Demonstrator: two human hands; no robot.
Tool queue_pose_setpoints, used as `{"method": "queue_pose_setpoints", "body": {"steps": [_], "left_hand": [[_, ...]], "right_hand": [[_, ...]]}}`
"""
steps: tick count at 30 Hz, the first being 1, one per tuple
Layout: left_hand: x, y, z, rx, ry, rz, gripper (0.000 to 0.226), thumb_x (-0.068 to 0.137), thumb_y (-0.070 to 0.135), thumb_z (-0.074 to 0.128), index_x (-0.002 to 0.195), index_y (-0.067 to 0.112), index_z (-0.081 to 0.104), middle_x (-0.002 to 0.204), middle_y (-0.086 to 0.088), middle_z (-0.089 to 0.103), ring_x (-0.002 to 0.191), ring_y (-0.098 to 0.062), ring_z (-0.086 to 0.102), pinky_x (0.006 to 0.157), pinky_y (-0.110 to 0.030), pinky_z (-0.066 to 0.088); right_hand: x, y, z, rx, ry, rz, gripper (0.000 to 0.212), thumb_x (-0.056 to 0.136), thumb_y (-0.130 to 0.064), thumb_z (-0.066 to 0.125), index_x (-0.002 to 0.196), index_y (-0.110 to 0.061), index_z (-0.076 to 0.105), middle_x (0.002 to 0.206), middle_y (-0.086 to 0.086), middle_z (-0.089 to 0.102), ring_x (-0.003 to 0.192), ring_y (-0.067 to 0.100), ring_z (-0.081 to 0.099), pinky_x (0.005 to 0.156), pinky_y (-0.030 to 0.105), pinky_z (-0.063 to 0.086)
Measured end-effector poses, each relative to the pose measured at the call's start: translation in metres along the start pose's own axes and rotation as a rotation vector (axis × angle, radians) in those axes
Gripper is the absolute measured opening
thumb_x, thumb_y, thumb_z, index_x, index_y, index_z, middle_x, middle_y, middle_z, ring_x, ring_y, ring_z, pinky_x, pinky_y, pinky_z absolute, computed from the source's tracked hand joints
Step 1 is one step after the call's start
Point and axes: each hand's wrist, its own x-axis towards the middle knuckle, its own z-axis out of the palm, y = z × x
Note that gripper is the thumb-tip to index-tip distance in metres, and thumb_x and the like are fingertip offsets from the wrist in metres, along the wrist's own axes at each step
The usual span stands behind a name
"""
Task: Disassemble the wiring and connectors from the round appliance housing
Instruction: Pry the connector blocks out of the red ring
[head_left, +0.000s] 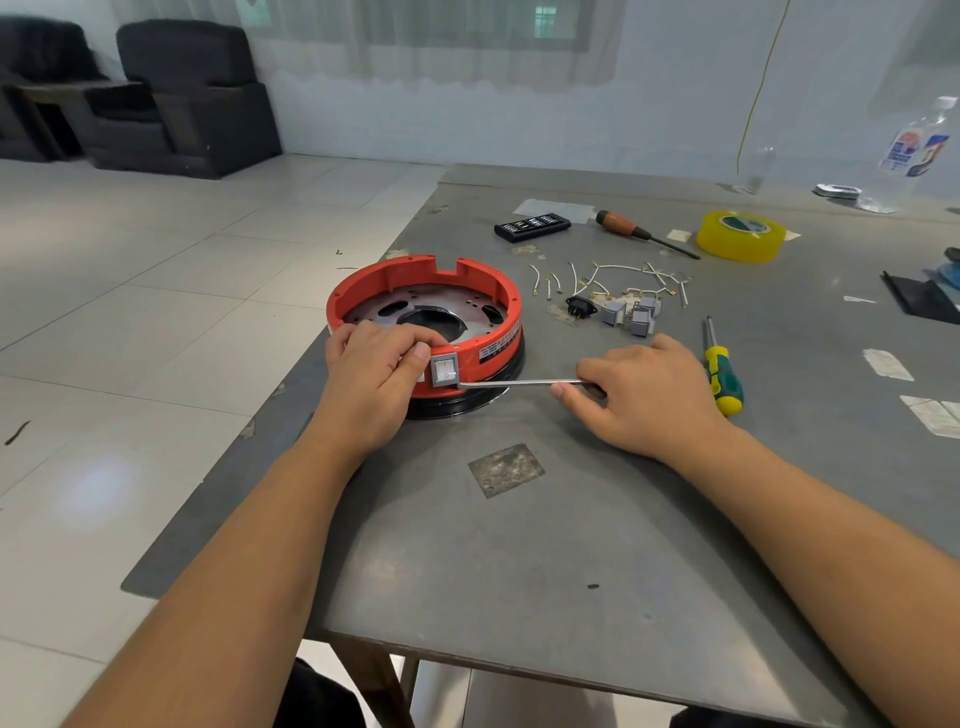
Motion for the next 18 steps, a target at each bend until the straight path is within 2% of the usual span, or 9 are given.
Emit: {"method": "queue_pose_setpoints", "body": {"steps": [4, 6, 9, 14, 18], "left_hand": [[-0.001, 0.001, -0.001, 0.008, -0.006, -0.022, 0.044, 0.102, 0.038, 0.033, 0.122, 0.032, 0.071, 0.107, 0.017, 0.057, 0.115, -0.005, 0.041, 0.120, -0.041, 0.016], [0.000, 0.001, 0.000, 0.007, -0.004, -0.017, 0.044, 0.102, 0.038, 0.033, 0.122, 0.032, 0.071, 0.104, 0.019, 0.056, 0.115, -0.005, 0.041, 0.120, -0.040, 0.015], [0.000, 0.000, 0.000, 0.008, 0.010, 0.006, 0.043, 0.103, 0.037, 0.033, 0.121, 0.032, 0.072, 0.100, 0.026, 0.054, 0.113, -0.003, 0.041, 0.117, -0.036, 0.014], [0.000, 0.000, 0.001, 0.008, 0.013, 0.014, 0.044, 0.103, 0.037, 0.033, 0.123, 0.031, 0.073, 0.105, 0.021, 0.057, 0.114, -0.003, 0.040, 0.113, -0.031, 0.013], [0.001, 0.000, 0.000, -0.005, 0.003, 0.011, 0.043, 0.103, 0.036, 0.033, 0.121, 0.033, 0.072, 0.103, 0.027, 0.055, 0.112, -0.001, 0.038, 0.110, -0.028, 0.012]], "right_hand": [[0.002, 0.008, -0.001, -0.089, 0.126, 0.033, 0.059, 0.101, -0.067, 0.025, 0.075, -0.026, 0.059, 0.067, -0.003, 0.056, 0.066, 0.022, 0.054, 0.073, 0.038, 0.033], [-0.001, 0.012, 0.000, -0.063, 0.139, 0.015, 0.059, 0.102, -0.067, 0.025, 0.078, -0.026, 0.060, 0.070, -0.003, 0.055, 0.069, 0.022, 0.053, 0.075, 0.038, 0.033], [-0.006, 0.004, -0.002, 0.028, 0.079, -0.060, 0.057, 0.101, -0.066, 0.024, 0.075, -0.028, 0.056, 0.068, -0.006, 0.051, 0.065, 0.019, 0.050, 0.071, 0.036, 0.032], [-0.008, -0.026, -0.005, 0.106, 0.007, -0.155, 0.050, 0.098, -0.064, 0.033, 0.079, -0.025, 0.056, 0.072, -0.005, 0.056, 0.069, 0.020, 0.054, 0.070, 0.036, 0.033], [-0.006, -0.038, -0.007, 0.166, -0.038, -0.210, 0.043, 0.098, -0.062, 0.037, 0.087, -0.025, 0.057, 0.084, -0.004, 0.054, 0.074, 0.019, 0.053, 0.072, 0.034, 0.028]]}}
